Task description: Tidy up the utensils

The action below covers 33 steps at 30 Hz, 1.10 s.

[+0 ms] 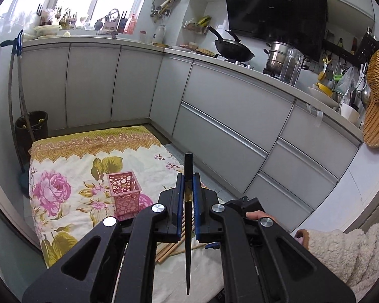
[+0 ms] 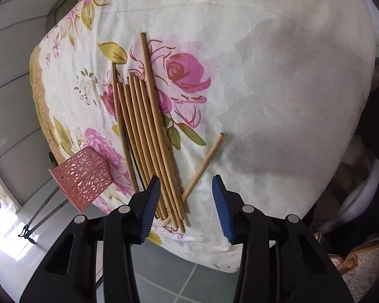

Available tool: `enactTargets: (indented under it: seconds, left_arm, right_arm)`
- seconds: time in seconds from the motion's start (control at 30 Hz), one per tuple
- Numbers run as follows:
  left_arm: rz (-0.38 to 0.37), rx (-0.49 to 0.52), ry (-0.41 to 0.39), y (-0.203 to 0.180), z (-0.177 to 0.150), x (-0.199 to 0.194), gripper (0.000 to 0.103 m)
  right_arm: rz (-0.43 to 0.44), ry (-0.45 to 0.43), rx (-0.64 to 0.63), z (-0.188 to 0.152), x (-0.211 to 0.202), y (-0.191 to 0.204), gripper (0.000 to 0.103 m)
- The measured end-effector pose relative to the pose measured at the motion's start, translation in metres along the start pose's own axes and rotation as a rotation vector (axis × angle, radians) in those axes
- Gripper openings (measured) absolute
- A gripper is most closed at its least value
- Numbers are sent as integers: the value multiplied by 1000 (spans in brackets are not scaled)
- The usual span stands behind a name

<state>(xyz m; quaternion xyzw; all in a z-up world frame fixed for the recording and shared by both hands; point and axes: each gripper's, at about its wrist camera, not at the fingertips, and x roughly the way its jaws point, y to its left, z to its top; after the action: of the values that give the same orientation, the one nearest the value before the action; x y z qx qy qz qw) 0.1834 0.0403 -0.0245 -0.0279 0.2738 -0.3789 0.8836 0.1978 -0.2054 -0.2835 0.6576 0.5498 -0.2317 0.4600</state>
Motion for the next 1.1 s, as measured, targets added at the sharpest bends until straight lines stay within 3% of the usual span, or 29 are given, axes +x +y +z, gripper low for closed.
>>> enactTargets:
  seconds: [0.13, 0.37, 0.47, 0.63, 0.77, 0.87, 1.0, 1.1]
  left_arm:
    - [-3, -14, -15, 7, 0, -7, 6]
    - [2, -40, -30, 14, 0, -11, 6]
    - [2, -43, -34, 14, 1, -12, 6]
    - [2, -53, -52, 15, 3, -19, 6]
    - [1, -85, -57, 21, 3, -22, 6]
    - [1, -97, -65, 20, 4, -24, 6]
    - [-9, -86, -79, 13, 5, -30, 7]
    - [-19, -75, -84, 6, 7, -31, 7]
  right_arm:
    - [-118, 45, 53, -1, 26, -8, 43]
    - [-136, 61, 93, 11, 26, -2, 49]
    - [-185, 71, 100, 17, 29, 10, 50]
    - [-166, 71, 111, 27, 22, 12, 47]
    - [-133, 83, 75, 29, 14, -9, 12]
    - [-66, 70, 70, 33, 6, -25, 7]
    - [-137, -34, 11, 42, -29, -46, 0]
    - [-112, -55, -13, 60, -46, -63, 0]
